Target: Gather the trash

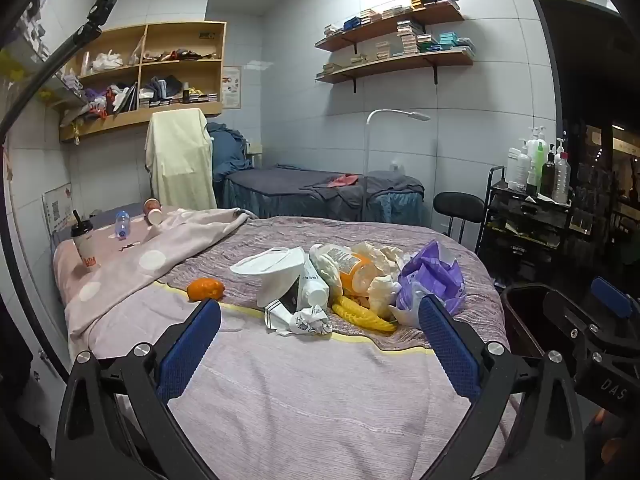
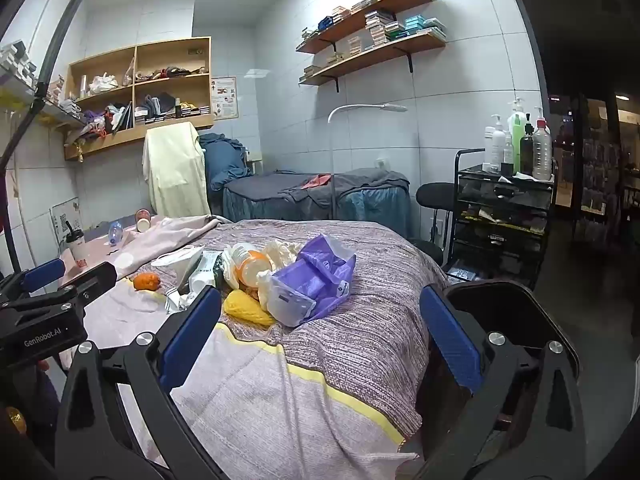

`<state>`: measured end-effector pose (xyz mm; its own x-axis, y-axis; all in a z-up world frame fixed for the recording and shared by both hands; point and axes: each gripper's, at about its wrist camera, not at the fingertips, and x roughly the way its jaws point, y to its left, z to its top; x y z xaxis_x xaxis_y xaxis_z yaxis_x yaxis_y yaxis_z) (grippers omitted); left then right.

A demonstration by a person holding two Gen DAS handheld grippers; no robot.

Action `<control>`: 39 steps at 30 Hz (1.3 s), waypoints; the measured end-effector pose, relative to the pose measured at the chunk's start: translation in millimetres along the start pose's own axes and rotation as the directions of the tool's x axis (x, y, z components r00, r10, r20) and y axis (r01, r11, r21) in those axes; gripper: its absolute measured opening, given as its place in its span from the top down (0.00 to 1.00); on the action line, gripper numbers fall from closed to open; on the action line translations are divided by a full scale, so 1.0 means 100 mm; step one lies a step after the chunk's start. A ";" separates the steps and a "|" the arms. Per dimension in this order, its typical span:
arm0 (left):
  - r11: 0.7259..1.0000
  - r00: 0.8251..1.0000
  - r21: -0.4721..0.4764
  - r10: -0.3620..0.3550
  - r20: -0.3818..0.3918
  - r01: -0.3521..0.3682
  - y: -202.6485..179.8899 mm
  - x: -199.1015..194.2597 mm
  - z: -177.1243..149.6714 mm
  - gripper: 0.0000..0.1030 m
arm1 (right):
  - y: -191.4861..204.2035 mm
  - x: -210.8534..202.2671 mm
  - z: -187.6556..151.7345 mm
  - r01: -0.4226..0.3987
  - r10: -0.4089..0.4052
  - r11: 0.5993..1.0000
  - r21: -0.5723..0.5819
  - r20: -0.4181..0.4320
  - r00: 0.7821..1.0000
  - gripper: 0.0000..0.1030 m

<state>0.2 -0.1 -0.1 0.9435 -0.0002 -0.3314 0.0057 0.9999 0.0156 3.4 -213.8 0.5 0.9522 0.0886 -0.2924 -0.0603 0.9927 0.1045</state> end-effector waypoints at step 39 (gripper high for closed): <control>1.000 1.000 0.004 -0.020 -0.018 0.020 -0.06 0.07 -0.02 0.06 | -0.03 0.03 -0.02 -0.003 0.003 1.000 0.015 -0.010 1.000 0.05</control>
<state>6.0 -5.9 -4.7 0.9372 -0.0194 -0.3484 0.0254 0.9996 0.0126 5.8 -216.9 -2.6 0.9491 0.0922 -0.3012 -0.0584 0.9911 0.1196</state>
